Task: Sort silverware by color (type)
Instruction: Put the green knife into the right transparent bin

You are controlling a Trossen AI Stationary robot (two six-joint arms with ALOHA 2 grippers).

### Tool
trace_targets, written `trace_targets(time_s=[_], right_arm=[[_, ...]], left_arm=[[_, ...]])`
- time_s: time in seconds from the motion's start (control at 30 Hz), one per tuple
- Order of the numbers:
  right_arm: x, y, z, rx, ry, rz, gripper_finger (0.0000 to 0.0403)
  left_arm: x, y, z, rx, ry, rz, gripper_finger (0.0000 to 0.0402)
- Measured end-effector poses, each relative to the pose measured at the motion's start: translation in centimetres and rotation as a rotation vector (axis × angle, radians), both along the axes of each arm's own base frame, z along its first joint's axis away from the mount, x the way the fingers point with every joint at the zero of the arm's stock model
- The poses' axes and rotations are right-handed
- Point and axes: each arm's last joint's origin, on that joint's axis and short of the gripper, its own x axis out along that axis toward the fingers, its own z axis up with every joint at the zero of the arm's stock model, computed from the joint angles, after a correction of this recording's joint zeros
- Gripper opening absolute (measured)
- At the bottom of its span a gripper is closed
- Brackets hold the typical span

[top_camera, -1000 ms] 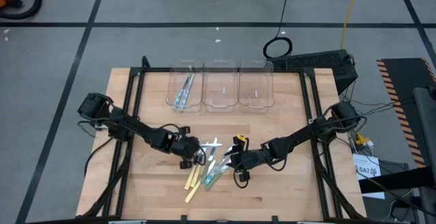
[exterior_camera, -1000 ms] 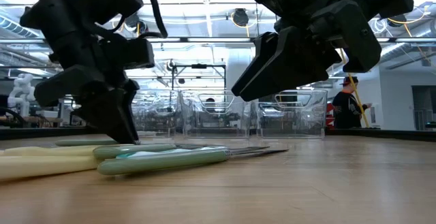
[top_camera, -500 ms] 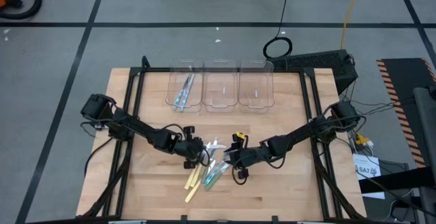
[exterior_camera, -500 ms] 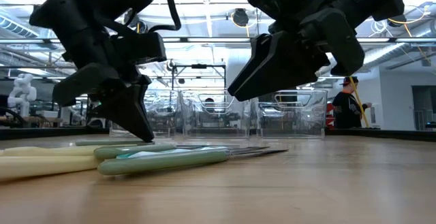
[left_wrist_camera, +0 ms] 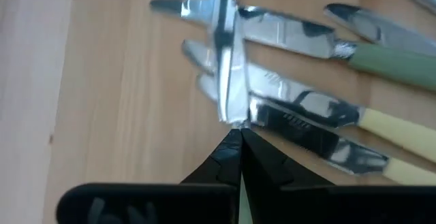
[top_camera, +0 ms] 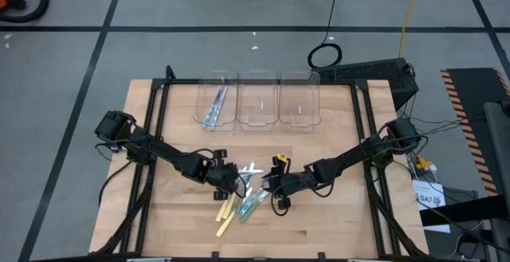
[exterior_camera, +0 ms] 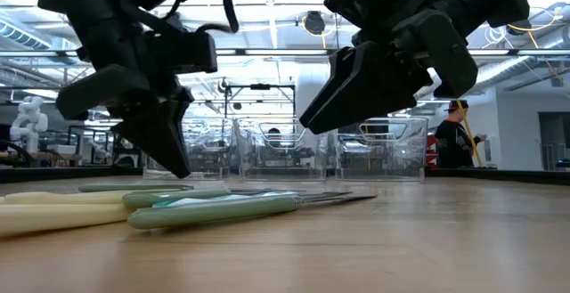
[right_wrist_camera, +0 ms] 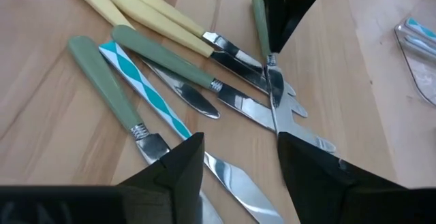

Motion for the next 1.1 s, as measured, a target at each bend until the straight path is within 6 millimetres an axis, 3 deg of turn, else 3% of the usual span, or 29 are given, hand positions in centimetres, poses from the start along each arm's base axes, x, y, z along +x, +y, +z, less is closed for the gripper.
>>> trace_targets(time_s=[0.2,0.57,0.73,1.1], right_arm=[[-0.1,0.1,-0.1,0.023,0.016,-0.018,0.018],[-0.4,0.0,-0.5,0.017,0.059,-0.026,0.018],[-0.4,0.0,-0.4,0.017,0.056,-0.025,0.018],[-0.4,-0.1,-0.5,-0.01,0.06,-0.008,0.018]], left_arm=[[-1.4,0.6,-0.3,0.068,0.128,0.081,0.0045],[-3.1,-1.5,1.9,0.121,0.034,0.049,0.0161],[-3.4,-1.9,1.2,0.114,-0.009,0.059,0.0173],[-6.6,-1.7,-2.1,0.123,0.044,0.095,0.0173]])
